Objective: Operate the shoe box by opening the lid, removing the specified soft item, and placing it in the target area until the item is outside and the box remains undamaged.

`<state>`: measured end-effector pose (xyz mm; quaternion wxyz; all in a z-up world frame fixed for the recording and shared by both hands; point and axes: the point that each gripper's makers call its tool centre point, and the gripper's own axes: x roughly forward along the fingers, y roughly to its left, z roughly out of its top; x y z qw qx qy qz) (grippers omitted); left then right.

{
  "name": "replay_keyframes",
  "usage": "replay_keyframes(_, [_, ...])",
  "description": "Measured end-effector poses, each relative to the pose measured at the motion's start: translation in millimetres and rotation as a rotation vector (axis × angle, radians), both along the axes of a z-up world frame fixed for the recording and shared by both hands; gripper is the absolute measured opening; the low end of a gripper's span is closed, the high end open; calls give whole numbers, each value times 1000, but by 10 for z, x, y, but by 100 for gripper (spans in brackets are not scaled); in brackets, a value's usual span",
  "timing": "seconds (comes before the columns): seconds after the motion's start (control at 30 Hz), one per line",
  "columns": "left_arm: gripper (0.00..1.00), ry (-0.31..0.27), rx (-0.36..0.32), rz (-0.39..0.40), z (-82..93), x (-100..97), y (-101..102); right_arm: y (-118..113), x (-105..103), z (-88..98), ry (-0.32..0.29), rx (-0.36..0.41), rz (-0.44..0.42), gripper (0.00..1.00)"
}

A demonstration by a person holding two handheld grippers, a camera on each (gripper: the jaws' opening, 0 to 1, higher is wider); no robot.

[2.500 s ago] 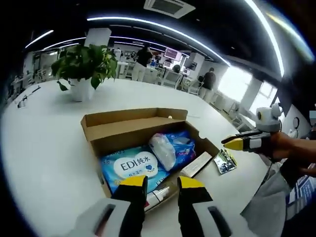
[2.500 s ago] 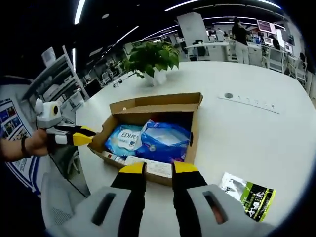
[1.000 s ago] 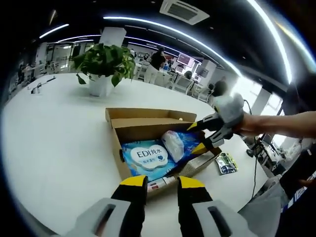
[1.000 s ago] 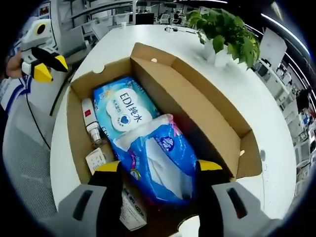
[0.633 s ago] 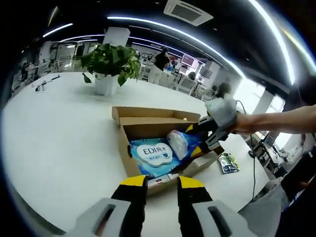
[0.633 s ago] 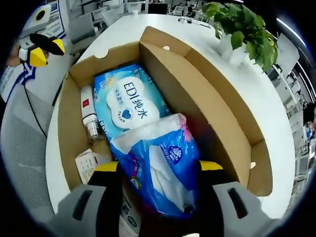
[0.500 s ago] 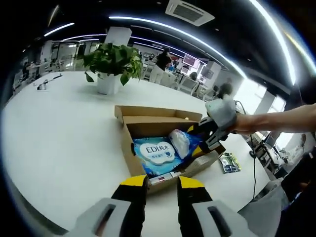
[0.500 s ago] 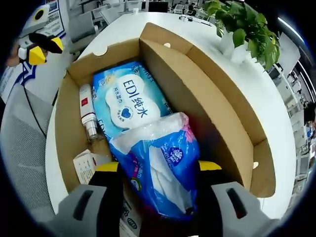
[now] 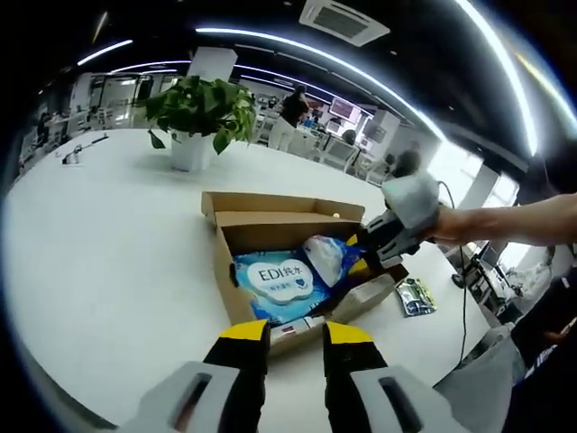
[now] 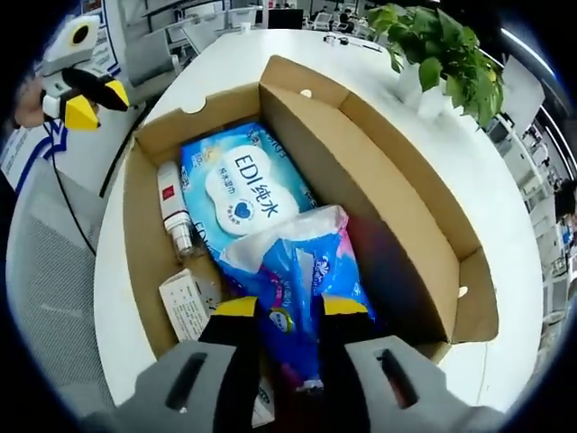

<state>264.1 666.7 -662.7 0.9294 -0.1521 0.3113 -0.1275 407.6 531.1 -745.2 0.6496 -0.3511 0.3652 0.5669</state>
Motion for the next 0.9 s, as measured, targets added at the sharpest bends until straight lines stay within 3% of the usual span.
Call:
replay_keyframes(0.2, [23, -3, -3, -17, 39, 5, -99, -14, -7, 77, 2, 34, -46, 1])
replay_keyframes(0.47, [22, 5, -8, -16, 39, -32, -138, 163, -144, 269, 28, 120, -46, 0])
replay_keyframes(0.67, [22, 3, -9, -12, 55, -35, -135, 309, -274, 451, -11, 156, 2, 0])
replay_keyframes(0.9, [22, -2, -8, -22, 82, -12, -154, 276, -262, 599, -40, 173, 0, 0])
